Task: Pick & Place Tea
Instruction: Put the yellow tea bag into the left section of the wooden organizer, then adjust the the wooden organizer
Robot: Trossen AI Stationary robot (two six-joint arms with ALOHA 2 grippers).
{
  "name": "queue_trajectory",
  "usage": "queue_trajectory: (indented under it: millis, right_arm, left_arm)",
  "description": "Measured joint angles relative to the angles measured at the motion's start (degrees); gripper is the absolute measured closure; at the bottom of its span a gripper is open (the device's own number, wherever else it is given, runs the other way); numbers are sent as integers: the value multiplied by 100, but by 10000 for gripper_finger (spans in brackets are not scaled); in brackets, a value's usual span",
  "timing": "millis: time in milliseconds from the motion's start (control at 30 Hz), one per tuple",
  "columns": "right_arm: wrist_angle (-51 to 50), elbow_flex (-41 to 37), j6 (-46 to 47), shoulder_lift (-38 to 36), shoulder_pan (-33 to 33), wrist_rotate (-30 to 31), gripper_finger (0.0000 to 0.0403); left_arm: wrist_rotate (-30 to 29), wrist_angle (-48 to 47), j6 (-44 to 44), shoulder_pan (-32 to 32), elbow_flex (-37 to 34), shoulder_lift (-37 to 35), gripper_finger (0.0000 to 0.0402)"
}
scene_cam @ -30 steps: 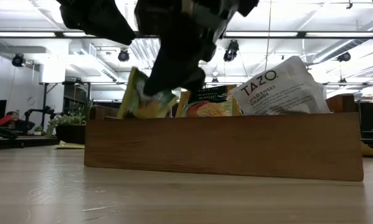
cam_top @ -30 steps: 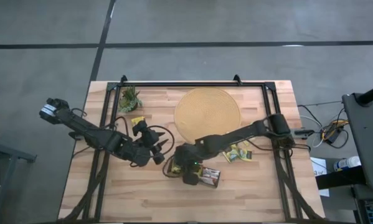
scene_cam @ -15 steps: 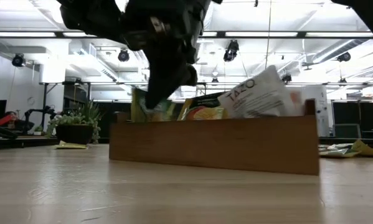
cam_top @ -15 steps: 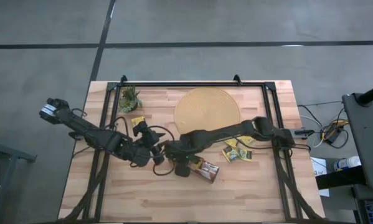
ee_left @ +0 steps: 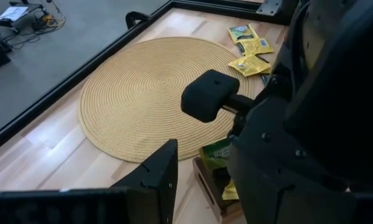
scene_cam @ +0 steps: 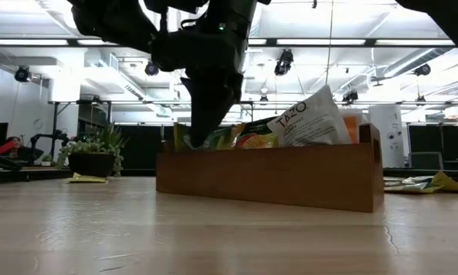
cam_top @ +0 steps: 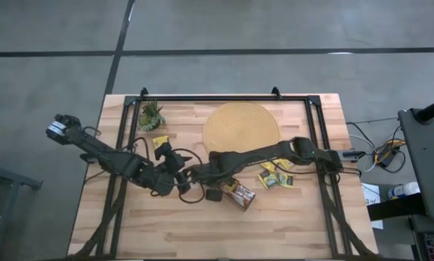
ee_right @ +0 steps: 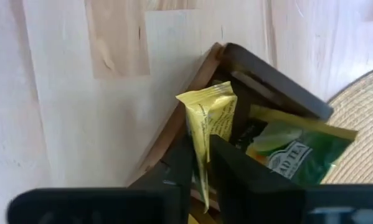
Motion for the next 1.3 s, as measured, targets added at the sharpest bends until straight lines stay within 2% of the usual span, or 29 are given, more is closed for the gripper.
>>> queue_trajectory:
  millis: [300,500,867,967,1133,1300]
  right_arm:
    - [-94,0,-316,-55,-72,-3,292]
    - [-573,2,-396,-148,-150,25,243]
    - [-1045,2,-446,-625,-223,1063,164]
    - [-1053,-4,-545,-788,-212,908,153]
    - [-1056,-14,-796,-884,-19,187,148]
    - [-1006,-130,-720,-916,319,131,156]
  left_arm:
    - [5,5,-12,-10,0,-2,262]
    - [171,-22,10,-79,0,-4,262]
    - [180,-57,12,-129,2,-17,262]
    - [181,-94,9,-136,2,-17,262]
    - [182,-200,5,-197,2,-17,262]
    - [180,-248,-35,-263,2,-40,262]
